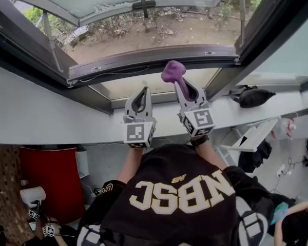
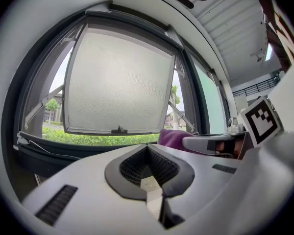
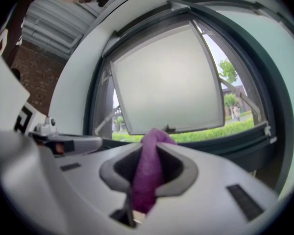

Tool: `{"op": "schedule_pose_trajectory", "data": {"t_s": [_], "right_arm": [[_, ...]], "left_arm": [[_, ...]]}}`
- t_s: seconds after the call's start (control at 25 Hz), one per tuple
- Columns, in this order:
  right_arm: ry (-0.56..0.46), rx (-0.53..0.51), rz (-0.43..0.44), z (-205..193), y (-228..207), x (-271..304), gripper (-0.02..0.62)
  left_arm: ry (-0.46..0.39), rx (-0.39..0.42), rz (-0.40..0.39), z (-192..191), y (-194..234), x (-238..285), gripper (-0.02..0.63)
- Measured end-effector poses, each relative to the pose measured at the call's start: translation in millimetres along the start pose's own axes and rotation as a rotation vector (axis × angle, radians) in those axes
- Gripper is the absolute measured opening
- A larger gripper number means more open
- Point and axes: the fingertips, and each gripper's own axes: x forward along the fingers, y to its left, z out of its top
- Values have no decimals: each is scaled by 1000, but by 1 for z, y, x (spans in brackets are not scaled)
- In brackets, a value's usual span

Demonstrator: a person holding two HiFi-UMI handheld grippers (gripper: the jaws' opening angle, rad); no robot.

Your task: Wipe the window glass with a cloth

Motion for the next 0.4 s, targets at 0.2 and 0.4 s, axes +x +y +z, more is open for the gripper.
{"op": "schedule_pose_trajectory", "data": {"t_s": [0.2,0.4], "right_arm": [[6,-14,-19,0,-2,-3,80],[15,-12,-12,-5,9,-4,80]], "left_arm": [[4,16,-54,0,-14,3,18],[3,18,-77,2,-13,2,18]]}}
